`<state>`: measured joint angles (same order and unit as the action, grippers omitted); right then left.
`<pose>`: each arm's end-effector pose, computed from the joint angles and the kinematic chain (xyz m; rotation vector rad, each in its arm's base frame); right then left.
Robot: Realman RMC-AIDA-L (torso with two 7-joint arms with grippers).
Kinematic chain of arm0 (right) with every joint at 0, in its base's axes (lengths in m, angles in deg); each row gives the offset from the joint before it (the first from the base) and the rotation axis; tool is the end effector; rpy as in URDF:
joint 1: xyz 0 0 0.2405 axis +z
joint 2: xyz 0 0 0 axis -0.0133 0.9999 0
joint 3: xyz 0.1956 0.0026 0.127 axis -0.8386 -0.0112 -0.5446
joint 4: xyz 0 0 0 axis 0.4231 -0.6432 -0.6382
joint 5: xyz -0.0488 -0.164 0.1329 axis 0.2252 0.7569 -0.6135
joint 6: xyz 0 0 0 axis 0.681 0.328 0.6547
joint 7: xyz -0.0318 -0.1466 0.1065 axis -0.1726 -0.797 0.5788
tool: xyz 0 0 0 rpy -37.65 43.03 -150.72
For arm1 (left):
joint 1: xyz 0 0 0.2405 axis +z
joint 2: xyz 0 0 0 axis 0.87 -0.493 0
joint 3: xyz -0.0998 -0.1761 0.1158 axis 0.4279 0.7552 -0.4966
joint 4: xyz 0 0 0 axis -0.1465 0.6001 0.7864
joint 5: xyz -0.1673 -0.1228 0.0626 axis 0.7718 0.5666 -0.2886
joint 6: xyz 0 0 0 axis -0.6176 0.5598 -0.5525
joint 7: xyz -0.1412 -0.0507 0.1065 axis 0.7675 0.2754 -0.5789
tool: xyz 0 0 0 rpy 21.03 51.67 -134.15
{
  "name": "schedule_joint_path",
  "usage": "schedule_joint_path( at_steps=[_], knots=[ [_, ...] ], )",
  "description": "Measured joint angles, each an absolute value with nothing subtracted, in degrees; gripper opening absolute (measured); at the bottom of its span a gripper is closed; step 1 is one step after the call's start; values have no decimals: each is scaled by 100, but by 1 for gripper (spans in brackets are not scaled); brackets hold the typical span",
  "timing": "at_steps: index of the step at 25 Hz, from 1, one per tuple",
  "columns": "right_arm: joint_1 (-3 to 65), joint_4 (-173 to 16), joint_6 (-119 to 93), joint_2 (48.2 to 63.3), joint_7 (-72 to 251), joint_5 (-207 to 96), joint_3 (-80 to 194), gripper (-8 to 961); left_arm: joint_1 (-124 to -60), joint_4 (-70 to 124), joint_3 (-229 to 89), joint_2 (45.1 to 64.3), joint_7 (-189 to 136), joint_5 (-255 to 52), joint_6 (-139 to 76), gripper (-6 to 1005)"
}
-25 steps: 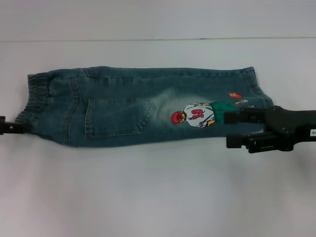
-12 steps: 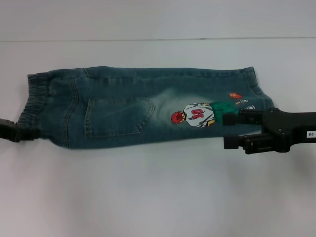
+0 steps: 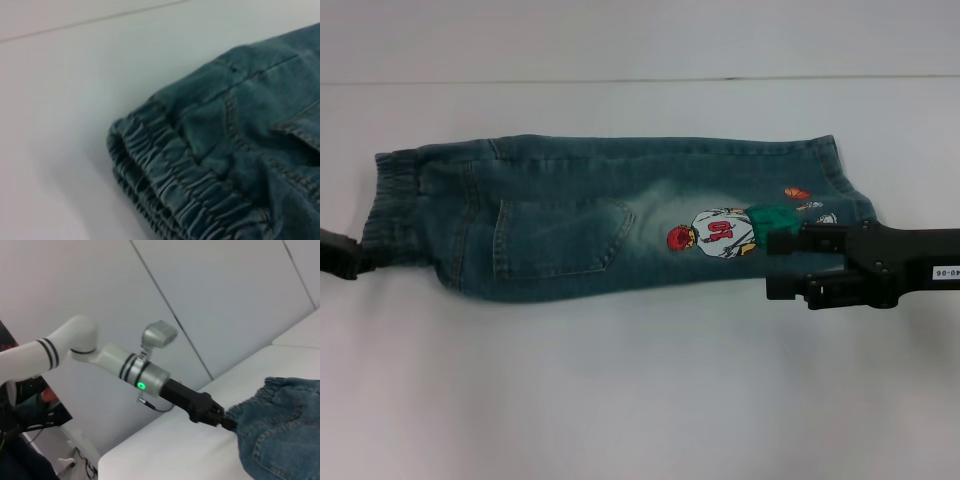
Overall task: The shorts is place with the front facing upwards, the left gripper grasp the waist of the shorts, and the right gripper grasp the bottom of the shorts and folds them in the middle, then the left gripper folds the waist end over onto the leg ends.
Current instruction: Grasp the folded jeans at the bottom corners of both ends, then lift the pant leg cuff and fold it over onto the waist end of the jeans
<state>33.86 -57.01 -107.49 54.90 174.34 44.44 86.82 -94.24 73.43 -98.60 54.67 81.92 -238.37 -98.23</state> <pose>0.2182 0.3133 -0.0037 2.8348 -0.8904 -0.9153 -0.3334 0.3782 0.0454 -2.3535 -1.0897 0.0864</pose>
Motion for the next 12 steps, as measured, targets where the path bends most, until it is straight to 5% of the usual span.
schedule_joint_path(
  at_steps=[4,8,12],
  knots=[
    [3385,-5701,-10576,5512,17380,4444,8761,916,-9363,7696,-9825,5468,8083,-23534,-10270,163],
    [3357,-5702,-10368,5589,17222,4417,8750,770,-9345,7983,-9822,5447,8026,-23247,-10738,124],
    [3312,-5775,-9657,5829,16945,4207,8493,610,-9392,8103,-9825,5429,7975,-23009,-11066,93]
  ],
)
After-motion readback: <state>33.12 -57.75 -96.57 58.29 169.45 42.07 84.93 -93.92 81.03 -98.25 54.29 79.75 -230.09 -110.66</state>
